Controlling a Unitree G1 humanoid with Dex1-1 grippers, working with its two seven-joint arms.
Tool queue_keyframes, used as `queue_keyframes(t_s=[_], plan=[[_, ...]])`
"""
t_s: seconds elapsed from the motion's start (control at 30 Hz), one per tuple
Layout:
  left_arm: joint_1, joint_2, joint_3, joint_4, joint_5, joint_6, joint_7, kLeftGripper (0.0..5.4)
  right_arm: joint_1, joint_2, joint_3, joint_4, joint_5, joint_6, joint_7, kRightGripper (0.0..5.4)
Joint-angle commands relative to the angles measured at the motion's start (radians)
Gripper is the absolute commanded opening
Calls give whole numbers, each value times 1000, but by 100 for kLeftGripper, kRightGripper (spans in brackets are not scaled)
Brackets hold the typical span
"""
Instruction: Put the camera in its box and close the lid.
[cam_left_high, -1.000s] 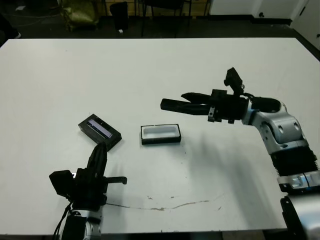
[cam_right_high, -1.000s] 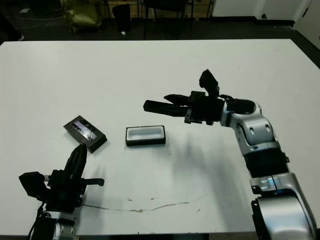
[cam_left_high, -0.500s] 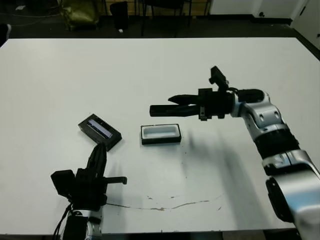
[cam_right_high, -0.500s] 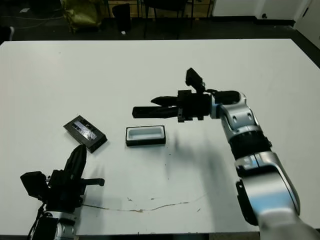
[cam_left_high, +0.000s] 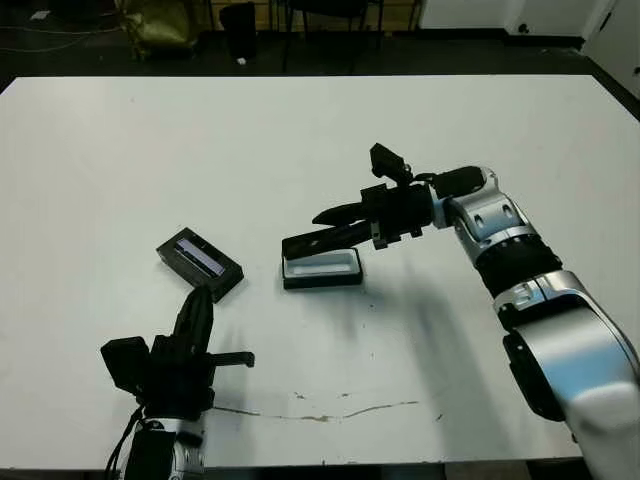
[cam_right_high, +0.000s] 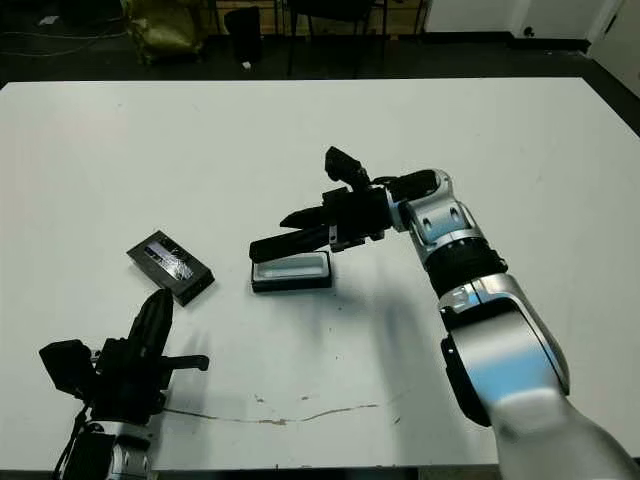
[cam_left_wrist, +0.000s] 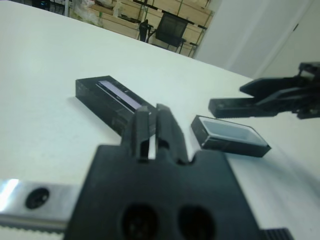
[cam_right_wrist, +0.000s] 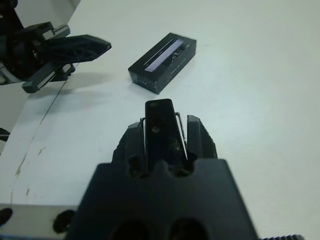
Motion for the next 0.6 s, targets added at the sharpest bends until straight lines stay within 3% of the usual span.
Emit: queue_keyframes(t_s=[0.03, 0.6], plan=[[27, 15, 9, 24, 0, -3, -2, 0, 3, -5, 2, 3, -26, -26, -2, 58], [26, 14, 12, 43, -2, -19, -7, 0, 16, -21, -16, 2, -30, 9, 7, 58]])
